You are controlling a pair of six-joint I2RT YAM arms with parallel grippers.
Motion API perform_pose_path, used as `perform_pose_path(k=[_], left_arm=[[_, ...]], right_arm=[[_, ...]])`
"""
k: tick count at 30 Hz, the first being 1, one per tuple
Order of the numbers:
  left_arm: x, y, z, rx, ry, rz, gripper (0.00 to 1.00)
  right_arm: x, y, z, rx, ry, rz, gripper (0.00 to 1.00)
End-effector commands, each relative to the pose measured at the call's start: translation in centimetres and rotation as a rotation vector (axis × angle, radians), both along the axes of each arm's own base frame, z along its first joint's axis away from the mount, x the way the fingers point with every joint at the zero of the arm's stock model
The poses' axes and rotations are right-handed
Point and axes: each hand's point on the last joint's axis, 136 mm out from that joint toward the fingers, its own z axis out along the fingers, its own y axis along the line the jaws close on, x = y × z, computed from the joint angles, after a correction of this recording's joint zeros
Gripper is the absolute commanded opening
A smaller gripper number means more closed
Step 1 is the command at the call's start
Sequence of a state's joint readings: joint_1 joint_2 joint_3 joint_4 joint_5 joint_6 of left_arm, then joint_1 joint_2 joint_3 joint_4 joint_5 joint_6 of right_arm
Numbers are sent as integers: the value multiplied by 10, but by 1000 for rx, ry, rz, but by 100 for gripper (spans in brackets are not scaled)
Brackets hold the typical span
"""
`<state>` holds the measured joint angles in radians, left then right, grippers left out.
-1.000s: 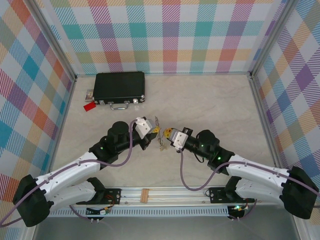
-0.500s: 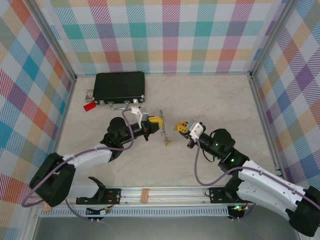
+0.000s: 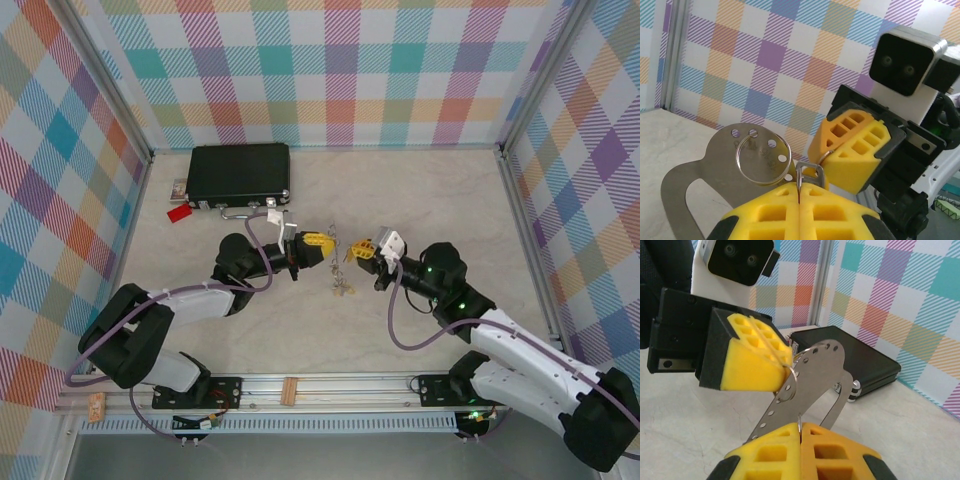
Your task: Put the keys on the keyring
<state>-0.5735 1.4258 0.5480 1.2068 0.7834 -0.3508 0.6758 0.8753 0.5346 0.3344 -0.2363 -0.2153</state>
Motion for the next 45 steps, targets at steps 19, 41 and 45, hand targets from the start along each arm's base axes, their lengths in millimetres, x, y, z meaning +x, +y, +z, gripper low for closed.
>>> perform_pose_path(k=[19,41,45], left_arm=[[-17,7,36,-62,-123,-46,0],[-20,6,36,-65,-114,-73,0],[-21,6,37,-67,-116,-74,0]], right_arm=[[-6,12,15,34,46,118,0],[-3,17,25,50,49,145,0],[-3,18,23,46,53,151,0]])
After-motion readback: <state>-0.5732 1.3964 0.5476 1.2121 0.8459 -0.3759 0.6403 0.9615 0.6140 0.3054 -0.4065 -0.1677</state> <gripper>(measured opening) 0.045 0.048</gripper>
